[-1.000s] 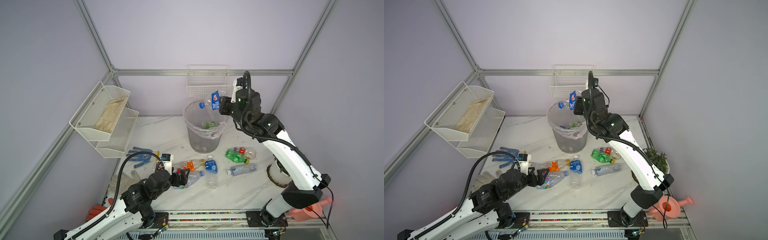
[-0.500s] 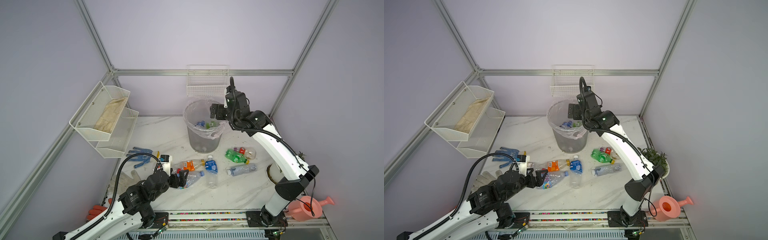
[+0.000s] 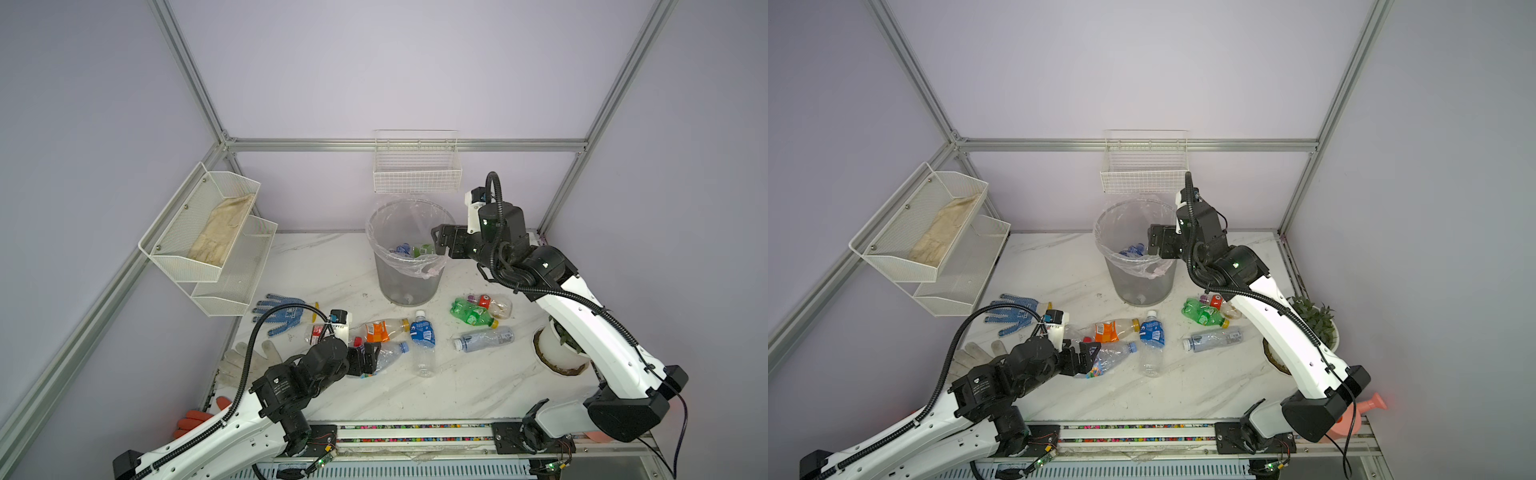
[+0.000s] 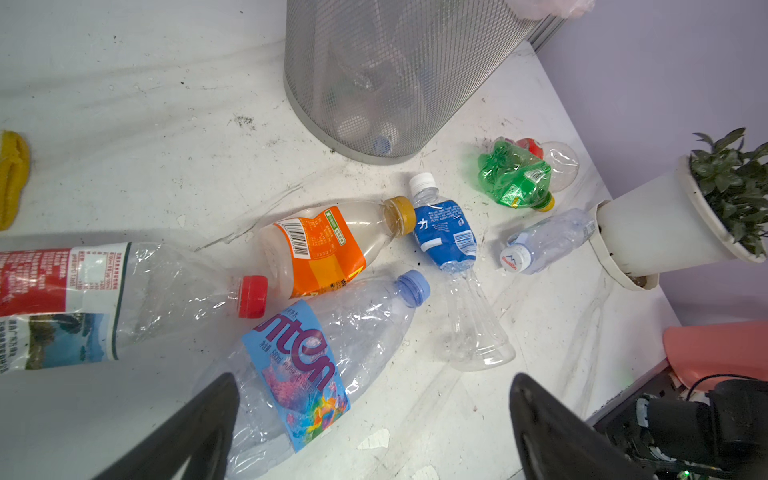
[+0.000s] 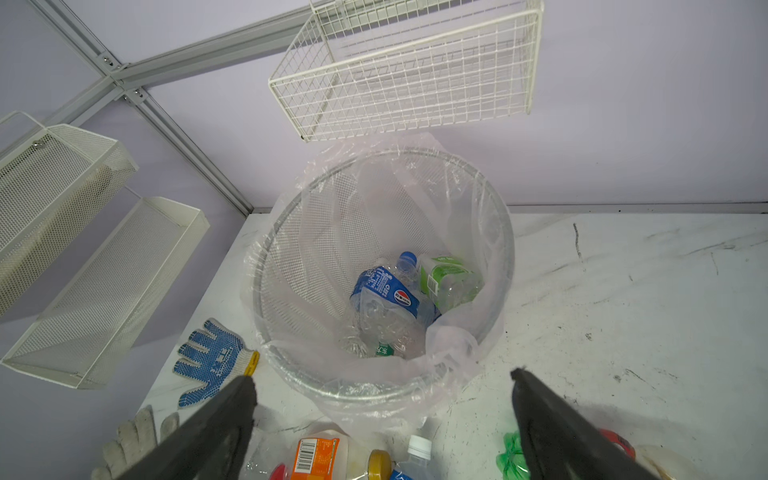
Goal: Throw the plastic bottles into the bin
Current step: 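Lower left gripper onto pink-labelled clear bottle while right gripper withdraws beside bin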
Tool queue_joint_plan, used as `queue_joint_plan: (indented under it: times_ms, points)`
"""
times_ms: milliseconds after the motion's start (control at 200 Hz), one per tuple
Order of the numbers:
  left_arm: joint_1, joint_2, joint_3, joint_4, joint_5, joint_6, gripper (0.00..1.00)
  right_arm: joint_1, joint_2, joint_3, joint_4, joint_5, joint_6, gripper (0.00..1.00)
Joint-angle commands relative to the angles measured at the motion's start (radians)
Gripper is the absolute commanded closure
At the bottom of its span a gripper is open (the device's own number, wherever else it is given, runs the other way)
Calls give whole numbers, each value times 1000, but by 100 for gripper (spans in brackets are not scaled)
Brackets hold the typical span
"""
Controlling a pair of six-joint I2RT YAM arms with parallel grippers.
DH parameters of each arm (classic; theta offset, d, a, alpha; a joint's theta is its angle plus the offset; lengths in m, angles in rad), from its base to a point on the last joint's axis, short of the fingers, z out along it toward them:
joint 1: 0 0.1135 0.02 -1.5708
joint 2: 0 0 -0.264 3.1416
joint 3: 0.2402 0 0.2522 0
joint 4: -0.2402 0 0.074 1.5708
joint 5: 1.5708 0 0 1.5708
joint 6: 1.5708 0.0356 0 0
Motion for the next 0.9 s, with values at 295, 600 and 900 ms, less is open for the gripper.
queue_joint_plan:
  times_ms: [295,600,900]
  points:
    - [6,120,-29,69,24,9,0,1,-142,-169,49,-56,33,3]
    - [44,227,15,63,61,72,0,1,-202,-302,69,-89,61,3]
    - [96,372,67,76,115,137,0,2,-258,-404,89,-107,100,3]
